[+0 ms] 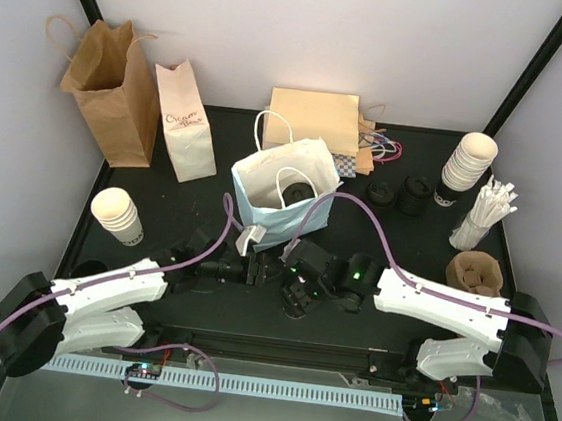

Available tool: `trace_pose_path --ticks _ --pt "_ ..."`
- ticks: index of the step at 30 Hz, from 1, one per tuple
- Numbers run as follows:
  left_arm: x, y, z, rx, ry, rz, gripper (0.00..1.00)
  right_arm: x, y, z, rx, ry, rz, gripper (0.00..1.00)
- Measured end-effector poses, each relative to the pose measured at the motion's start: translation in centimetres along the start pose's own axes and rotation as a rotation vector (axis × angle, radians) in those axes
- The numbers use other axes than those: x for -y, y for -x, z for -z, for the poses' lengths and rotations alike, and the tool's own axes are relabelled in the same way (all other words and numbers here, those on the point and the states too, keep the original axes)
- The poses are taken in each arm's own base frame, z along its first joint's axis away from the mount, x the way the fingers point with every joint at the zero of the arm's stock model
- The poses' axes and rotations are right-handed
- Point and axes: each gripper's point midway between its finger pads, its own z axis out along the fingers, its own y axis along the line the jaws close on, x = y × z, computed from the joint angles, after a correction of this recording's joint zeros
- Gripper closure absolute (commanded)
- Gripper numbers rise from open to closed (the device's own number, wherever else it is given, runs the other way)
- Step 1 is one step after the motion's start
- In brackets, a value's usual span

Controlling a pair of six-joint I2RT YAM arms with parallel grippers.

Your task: Pack the takeout coffee

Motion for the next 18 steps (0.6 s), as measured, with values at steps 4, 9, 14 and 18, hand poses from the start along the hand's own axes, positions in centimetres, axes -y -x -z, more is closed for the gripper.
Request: trace_pose_path --ticks 4,9,14,18 --pt "-0.1 -0.2 -0.2 -0.014 -0.004 0.003 0.51 -0.6 0.0 -0.1 -0.001 -0.001 0.032 0.33" --pt "-0.2 -0.4 -0.5 -0.028 -0.006 0.004 0.61 -1.2 0.0 -0.2 -0.004 -0.002 0.054 0.33" --pt "-0.3 -0.5 -0.5 -0.032 -0.005 0.005 0.71 -1.2 0.1 -0.2 -0.004 -0.001 0.054 0.33" --pt "-0.6 -0.8 -0.6 -0.039 -0.003 0.008 0.71 -1.2 0.0 -0.2 -0.004 -0.001 0.054 0.33"
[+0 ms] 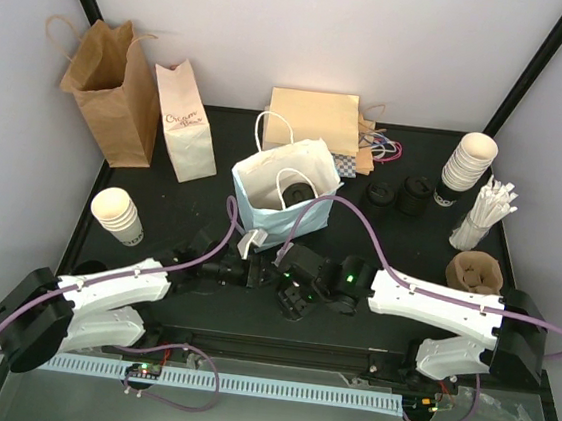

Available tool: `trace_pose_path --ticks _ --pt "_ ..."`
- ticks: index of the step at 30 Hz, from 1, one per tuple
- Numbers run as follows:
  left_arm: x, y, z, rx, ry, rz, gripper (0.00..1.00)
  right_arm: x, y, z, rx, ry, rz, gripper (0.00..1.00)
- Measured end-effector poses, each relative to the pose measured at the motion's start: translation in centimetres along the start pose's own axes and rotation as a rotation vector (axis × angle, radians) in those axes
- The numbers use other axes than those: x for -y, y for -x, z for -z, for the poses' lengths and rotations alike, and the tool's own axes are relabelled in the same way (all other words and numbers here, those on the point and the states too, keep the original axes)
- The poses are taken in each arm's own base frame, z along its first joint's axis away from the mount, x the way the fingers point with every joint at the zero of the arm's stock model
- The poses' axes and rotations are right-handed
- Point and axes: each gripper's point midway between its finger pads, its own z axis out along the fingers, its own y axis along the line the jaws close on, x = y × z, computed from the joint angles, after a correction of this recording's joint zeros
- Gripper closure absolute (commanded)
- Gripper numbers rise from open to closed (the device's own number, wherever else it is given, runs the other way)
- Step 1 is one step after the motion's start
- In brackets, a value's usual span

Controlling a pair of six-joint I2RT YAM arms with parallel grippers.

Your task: Pack the takeout coffee

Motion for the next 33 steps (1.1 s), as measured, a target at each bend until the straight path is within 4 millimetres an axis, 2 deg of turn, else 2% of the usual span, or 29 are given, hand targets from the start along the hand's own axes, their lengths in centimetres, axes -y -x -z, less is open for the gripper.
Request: trace_pose_path --ticks 7,33 --pt "-0.28 -0.7 -0.08 -0.022 -0.011 0.004 0.7 -0.05 0.01 -0.02 -0.002 0.0 0.001 0.33" --pt "-0.76 -0.94 -0.51 -0.016 0.01 -0.044 0.72 -0.14 -0.12 -0.33 -0.034 -0.011 0.004 0.35"
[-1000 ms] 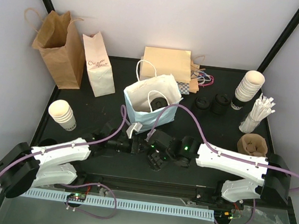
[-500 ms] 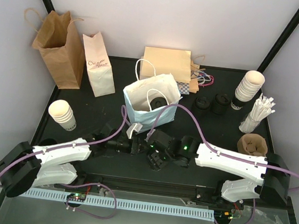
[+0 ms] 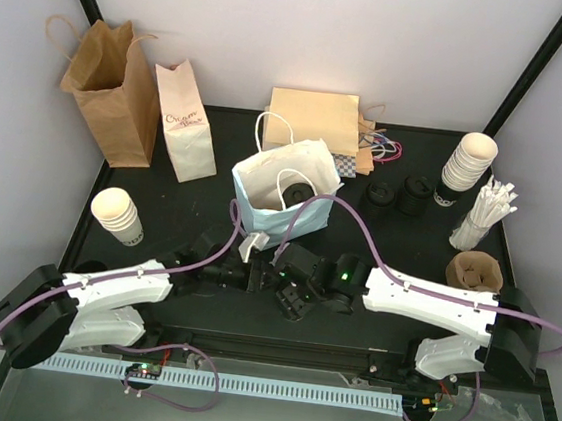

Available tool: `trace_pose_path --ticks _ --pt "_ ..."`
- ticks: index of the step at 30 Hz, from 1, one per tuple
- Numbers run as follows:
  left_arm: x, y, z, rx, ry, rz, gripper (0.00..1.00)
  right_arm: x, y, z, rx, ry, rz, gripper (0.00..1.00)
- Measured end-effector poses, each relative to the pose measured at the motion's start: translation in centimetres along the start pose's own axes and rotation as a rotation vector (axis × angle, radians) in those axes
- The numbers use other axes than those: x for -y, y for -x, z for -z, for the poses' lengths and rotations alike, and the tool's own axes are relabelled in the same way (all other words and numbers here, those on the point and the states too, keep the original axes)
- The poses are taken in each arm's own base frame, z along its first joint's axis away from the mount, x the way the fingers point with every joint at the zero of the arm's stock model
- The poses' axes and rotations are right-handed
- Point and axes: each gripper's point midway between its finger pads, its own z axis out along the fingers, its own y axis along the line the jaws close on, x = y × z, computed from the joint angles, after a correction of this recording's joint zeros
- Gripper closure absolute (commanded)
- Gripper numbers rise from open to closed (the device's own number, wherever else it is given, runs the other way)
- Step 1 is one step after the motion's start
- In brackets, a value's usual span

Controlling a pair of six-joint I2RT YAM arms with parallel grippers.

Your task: Pack the takeout coffee

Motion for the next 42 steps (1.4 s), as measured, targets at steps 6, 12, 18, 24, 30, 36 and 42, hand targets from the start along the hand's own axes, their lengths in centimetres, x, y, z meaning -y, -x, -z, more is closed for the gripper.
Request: trace_pose_path --ticks 6,12,18,24,30,36,42 --pt "-0.4 -0.2 -0.3 0.001 0.02 -0.007 0.73 0.0 -0.1 -0.2 -0.015 -0.018 0.008 0.35" --pt "-0.7 -0.2 -0.6 0.008 0.021 -0.009 0.74 0.0 -0.3 -0.5 -0.029 -0.027 0.01 0.35" --pt "-0.9 -0.1 -0.9 0.012 0.015 -0.013 0.75 0.1 -0.2 -0.5 -0.038 -0.034 -0.003 0.35" --pt "-0.9 -0.1 -1.0 0.029 0.002 -0.019 0.76 0.1 -0.3 -0.5 -0.056 -0.042 -0.003 0.35" --pt "-0.9 -0.1 -0.9 0.045 0.009 -0.017 0.7 0.1 -0.3 -0.5 -0.059 -0.049 -0.009 0.35" --pt "-0.5 -0.2 0.0 0.055 0.022 -0.02 0.66 -0.7 -0.1 -0.4 -0.035 -0.047 0.016 0.35" --pt "-0.5 -0.6 0.1 0.035 0.028 -0.011 0.66 -1.1 -0.1 -0.3 -0.017 -0.041 0.046 0.35"
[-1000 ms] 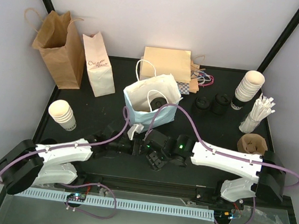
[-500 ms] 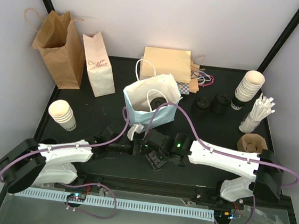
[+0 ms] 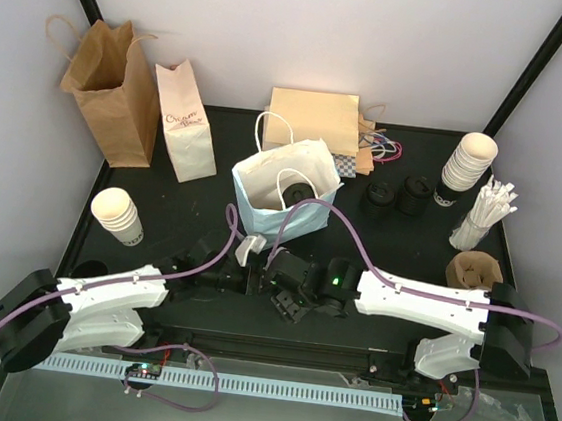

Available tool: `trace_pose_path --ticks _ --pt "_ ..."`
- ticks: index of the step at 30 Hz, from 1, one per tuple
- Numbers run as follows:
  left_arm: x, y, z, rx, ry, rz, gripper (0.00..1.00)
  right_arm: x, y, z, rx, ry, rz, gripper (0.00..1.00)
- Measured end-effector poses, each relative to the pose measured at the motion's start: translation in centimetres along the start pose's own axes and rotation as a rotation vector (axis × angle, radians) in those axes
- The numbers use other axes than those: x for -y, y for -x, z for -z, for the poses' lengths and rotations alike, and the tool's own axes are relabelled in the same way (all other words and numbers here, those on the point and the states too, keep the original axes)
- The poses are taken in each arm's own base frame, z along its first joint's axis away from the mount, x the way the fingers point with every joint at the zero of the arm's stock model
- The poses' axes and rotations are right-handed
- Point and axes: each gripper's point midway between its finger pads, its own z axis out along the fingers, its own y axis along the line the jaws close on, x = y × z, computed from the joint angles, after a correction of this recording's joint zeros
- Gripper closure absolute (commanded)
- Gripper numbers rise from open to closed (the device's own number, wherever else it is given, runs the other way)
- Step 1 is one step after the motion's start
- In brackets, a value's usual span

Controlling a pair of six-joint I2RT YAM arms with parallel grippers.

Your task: Pack the takeout coffee

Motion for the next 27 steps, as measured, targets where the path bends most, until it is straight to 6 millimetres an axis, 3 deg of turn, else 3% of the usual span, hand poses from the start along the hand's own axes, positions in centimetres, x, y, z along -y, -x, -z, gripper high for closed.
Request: trace_pose_path --ticks 11,27 --pt "0.3 -0.7 -0.2 -0.04 -0.024 0.009 0.6 -0.4 -0.6 0.3 0.005 0.03 0.04 0.35" --pt "0.5 0.0 -1.1 -0.024 -0.048 0.007 0.57 -1.0 -0.8 0.4 -0.002 0.054 0.079 0.35"
